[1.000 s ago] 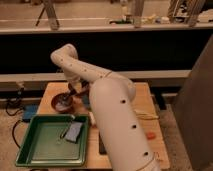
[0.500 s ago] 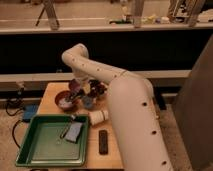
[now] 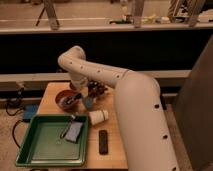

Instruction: Wipe red bowl with brush

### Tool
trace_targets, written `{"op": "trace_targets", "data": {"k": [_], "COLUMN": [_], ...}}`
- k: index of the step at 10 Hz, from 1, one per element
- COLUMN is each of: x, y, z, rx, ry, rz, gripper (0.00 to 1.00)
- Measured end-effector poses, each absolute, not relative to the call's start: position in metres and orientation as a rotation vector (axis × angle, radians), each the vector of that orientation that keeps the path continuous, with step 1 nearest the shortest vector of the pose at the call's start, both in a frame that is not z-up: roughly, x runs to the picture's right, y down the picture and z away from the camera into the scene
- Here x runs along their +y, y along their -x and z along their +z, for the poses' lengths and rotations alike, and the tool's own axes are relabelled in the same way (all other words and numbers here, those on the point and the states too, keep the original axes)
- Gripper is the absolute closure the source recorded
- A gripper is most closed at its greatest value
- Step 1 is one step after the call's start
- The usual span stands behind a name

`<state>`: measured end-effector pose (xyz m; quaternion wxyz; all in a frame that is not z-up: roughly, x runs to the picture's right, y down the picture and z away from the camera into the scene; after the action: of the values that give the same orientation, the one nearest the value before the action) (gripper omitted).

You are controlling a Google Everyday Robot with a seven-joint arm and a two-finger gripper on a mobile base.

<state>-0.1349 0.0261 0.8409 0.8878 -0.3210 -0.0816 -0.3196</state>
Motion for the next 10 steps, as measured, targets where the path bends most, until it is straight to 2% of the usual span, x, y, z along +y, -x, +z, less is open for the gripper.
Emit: {"op": "trace_targets", "data": {"k": [3, 10], "x": [0.031, 0.008], "y": [0.166, 0.182], "z": [0.841, 0.881], "rx": [-0.167, -0.154], "ry": [0.669, 0.661], "rz": [-0.733, -0.731], "gripper": [1.0, 1.0]}}
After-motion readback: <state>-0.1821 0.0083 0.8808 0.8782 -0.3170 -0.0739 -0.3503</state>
